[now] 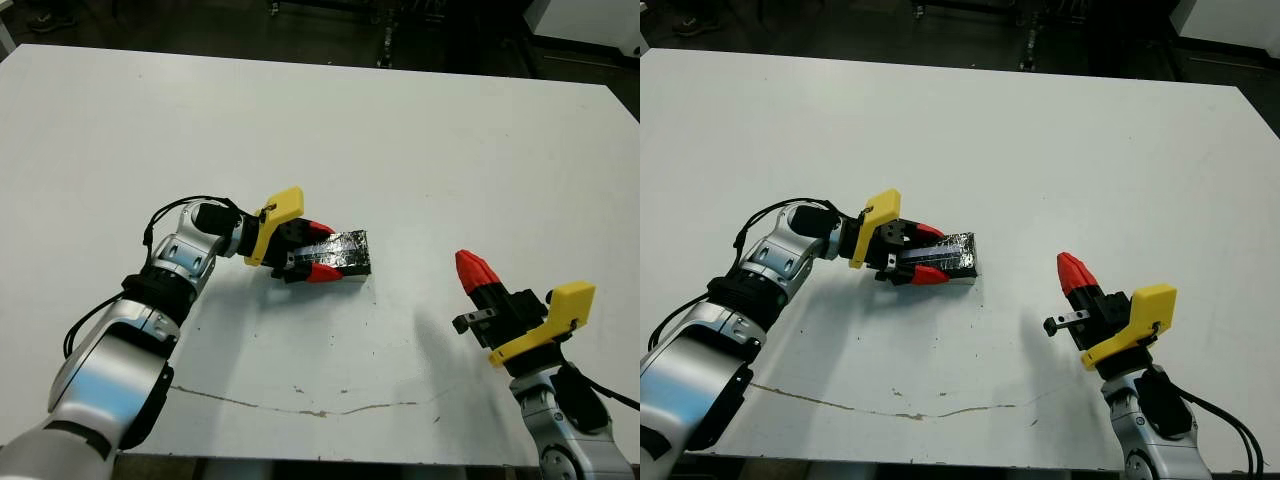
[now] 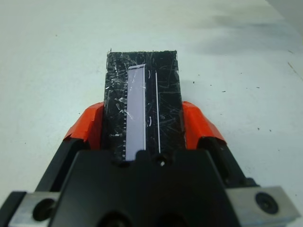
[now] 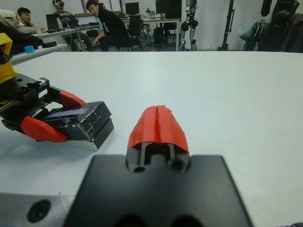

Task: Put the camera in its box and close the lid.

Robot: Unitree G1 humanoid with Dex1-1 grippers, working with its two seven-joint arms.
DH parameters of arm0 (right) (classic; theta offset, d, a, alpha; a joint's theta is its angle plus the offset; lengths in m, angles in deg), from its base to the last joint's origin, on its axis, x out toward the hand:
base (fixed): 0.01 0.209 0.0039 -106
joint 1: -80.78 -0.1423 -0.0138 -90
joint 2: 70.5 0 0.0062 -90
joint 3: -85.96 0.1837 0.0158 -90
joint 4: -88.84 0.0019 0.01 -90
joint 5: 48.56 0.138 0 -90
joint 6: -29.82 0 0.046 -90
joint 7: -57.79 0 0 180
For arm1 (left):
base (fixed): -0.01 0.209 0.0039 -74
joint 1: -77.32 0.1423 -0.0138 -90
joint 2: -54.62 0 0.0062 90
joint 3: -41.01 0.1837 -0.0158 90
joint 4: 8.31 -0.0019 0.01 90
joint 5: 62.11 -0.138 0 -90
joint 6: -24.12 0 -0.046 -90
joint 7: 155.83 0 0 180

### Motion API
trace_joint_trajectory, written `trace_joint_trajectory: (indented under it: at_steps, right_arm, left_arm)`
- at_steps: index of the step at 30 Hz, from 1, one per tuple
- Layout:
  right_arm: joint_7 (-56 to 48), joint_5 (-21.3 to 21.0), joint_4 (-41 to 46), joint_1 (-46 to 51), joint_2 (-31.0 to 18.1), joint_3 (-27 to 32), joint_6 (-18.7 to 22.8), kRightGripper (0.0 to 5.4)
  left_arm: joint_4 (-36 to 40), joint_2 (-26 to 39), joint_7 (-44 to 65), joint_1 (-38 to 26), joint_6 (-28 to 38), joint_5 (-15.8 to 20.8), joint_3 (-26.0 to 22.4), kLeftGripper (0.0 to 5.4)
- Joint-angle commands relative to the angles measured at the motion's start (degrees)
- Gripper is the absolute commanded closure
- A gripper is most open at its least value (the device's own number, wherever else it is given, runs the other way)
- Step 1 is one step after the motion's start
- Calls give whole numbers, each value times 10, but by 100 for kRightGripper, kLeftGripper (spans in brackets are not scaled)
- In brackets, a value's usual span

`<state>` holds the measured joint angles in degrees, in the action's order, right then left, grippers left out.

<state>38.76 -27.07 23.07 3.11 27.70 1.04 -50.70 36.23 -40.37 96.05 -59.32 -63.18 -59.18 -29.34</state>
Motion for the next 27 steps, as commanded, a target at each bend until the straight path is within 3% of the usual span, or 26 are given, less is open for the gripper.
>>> trace_joint_trajectory:
  at_steps: [1, 11, 18, 27]
  right_arm:
    - [-1, 1, -3, 6, -7, 3, 0, 540]
    - [2, -2, -3, 5, -6, 1, 0, 540]
    - [1, 4, -1, 4, -7, 2, 6, 540]
    - [2, 4, 0, 4, -7, 2, 5, 540]
  left_arm:
    - [30, -31, -16, 51, -30, -43, 53, 224]
    - [122, -23, -63, 65, -139, -100, 96, 224]
    - [122, -12, -85, 64, -83, -135, 114, 126]
    - [60, -10, -100, 63, -46, -119, 93, 21]
